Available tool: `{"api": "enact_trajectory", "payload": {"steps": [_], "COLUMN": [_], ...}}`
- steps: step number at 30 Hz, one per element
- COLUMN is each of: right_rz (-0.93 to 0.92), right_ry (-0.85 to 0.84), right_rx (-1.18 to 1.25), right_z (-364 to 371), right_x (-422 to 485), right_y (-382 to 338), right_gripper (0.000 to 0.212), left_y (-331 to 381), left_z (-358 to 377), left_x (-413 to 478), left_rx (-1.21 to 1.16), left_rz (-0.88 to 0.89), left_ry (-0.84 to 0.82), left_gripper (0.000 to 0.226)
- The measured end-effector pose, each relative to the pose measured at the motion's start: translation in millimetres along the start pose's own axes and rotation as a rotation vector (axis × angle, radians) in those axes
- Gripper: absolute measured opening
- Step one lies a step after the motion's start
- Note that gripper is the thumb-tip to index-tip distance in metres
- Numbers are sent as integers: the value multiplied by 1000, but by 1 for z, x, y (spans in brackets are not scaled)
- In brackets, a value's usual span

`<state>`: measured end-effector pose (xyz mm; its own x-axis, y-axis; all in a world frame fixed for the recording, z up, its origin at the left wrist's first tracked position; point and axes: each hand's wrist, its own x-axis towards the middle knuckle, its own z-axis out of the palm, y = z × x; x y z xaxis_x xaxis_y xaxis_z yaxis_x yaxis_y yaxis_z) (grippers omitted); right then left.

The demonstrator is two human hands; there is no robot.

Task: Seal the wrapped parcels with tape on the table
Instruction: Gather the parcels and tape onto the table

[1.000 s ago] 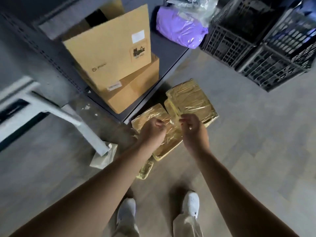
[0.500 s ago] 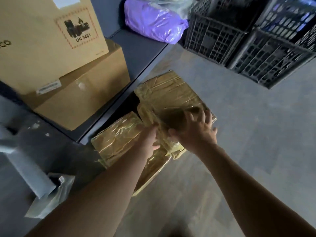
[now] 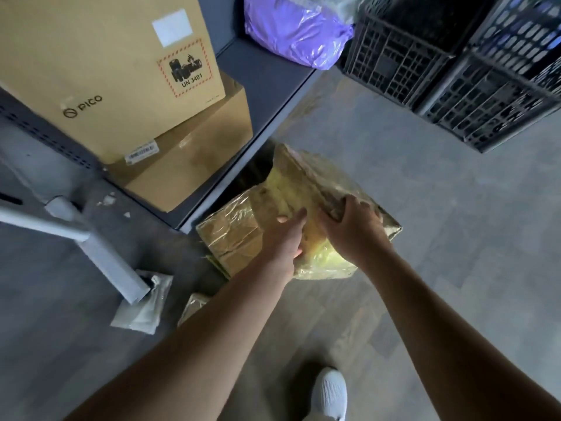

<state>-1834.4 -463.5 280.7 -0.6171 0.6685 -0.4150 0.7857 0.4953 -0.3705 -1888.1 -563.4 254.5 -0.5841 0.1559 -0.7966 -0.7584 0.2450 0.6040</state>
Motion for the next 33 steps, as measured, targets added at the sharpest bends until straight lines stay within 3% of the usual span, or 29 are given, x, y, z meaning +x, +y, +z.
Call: {"api": "enact_trajectory", "payload": {"steps": [1,3,5,7,10,12,15,18,22,24,28,33], "right_rz": [8,26,13,17,53,52,68,78,14,-30,-206,-431], "right_ry": [-11,-50,-67,-54,-38,-36,-124,-250,-407,-463,-245,-78], "right_rx": [73,198,268,349,444,456,448,373,274,289,310,236], "right_z": [-7,-16,-23,-36,-59,-72,-94,-121,-170,-198,-241,-280], "right_x": [-10,-39,-73,-105,-139,-164,-196,-215,-231,-235,-243,-263], "right_y": [-3,-8,-14,-23,-36,-49,-69,-84,-101,-117,-161,-216], "right_gripper": [51,36,29,20,7,8,28,42,43,56,88,85], "left_y": [0,6,16,32,60,69,78,85,106,120,153,200], "left_z": [-11,-32,-51,-70,-97,-115,-132,-143,-148,-148,-143,-164], "left_x": [-4,-19,-40,-66,-112,-140,-187,-230,-283,-308,-360,-414], "left_rx": [102,326,407,488,548,367,172,155,282,351,431,308], "left_rz": [89,245,236,206,178,95,81,115,198,273,457,556], "left_ry": [75,219,255,255,318,245,206,297,382,420,517,628], "left_gripper": [35,67,110,128,114,113,91,64,78,77,66,60]}}
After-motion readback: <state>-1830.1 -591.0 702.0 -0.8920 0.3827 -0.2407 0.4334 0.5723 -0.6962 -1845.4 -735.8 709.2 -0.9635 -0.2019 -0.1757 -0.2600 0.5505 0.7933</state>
